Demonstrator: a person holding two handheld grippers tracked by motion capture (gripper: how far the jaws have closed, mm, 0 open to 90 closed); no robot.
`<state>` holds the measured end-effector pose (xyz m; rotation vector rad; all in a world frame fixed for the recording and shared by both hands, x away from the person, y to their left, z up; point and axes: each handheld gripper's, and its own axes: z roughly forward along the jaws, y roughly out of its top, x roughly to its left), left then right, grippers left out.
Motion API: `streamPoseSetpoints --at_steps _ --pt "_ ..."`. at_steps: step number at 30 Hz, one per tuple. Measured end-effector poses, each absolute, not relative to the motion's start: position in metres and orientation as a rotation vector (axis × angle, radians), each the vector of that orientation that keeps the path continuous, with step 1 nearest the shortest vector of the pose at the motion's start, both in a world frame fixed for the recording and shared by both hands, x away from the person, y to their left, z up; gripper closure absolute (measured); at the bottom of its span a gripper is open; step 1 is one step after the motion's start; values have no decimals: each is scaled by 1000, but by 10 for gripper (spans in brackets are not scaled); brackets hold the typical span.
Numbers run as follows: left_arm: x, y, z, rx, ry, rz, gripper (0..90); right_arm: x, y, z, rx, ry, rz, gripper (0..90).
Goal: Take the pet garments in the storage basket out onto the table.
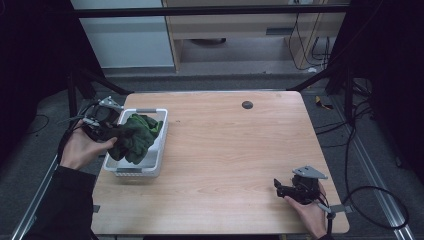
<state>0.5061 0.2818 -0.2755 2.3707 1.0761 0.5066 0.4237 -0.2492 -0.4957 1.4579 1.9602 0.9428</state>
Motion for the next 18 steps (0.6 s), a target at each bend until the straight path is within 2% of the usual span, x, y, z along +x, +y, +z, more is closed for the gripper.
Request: streamPoseSetpoints --at_steps 18 --pt "484 220 -260 2449 830 475 772 423 -249 -495 1460 1960 949 105"
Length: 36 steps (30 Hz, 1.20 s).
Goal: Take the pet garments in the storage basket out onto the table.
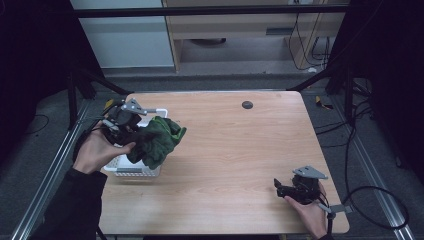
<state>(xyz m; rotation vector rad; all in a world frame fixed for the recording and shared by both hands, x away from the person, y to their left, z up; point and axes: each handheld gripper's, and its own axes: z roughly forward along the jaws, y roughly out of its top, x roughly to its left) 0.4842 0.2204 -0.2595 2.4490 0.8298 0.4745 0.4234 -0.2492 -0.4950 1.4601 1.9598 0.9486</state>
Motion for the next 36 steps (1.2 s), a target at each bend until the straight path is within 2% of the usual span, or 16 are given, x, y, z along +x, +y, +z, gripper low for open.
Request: streamPoseSetpoints --at_steps 20,36 --pt "484 157 -265 2538 642 421 772 424 -250 -495 1453 1961 951 104" --pt "486 111 -291 2598 500 334 770 424 -249 -494 1458 1956 962 101"
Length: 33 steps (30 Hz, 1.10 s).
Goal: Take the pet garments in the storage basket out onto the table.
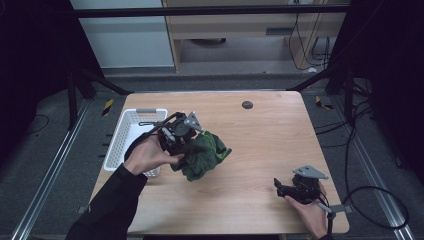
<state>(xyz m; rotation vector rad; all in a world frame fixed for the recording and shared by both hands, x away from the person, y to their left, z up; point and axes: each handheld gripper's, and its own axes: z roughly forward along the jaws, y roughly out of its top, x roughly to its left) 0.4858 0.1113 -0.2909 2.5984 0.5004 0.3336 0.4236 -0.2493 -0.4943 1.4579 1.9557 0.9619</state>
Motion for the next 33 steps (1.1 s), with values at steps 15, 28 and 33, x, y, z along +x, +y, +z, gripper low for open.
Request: streamPoseSetpoints --at_steps 15,28,33 --pt "488 83 -318 2635 430 259 769 424 -249 -494 1453 1957 964 100" --pt "493 67 -347 2667 419 198 768 425 -250 -495 1447 1956 958 99" --pt "493 61 -358 2687 405 182 767 424 -251 -495 1446 1953 957 98"
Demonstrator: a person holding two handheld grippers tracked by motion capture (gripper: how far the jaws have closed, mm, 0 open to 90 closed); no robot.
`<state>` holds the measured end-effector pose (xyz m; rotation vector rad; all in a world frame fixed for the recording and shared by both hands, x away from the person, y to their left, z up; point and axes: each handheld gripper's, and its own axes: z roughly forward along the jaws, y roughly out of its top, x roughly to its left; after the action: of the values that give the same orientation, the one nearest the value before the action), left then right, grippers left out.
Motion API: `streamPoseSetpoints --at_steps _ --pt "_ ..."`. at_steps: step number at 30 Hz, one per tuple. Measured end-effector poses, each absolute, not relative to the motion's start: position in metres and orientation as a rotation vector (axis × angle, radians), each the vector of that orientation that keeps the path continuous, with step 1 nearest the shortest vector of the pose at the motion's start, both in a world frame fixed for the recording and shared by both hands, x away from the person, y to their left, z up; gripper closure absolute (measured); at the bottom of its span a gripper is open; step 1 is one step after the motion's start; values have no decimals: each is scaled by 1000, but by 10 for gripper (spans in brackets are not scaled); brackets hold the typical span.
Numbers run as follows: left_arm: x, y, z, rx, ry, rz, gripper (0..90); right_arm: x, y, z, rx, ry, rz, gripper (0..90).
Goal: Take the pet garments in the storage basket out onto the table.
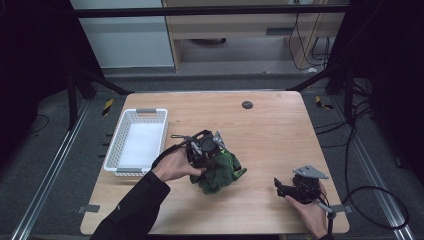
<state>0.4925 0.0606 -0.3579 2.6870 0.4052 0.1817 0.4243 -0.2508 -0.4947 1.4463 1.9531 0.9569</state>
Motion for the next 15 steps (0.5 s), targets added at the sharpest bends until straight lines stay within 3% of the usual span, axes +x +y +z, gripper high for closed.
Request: streamPoseSetpoints --at_steps 15 --pt "492 47 -387 2720 383 120 758 424 -251 -494 1444 1929 959 91"
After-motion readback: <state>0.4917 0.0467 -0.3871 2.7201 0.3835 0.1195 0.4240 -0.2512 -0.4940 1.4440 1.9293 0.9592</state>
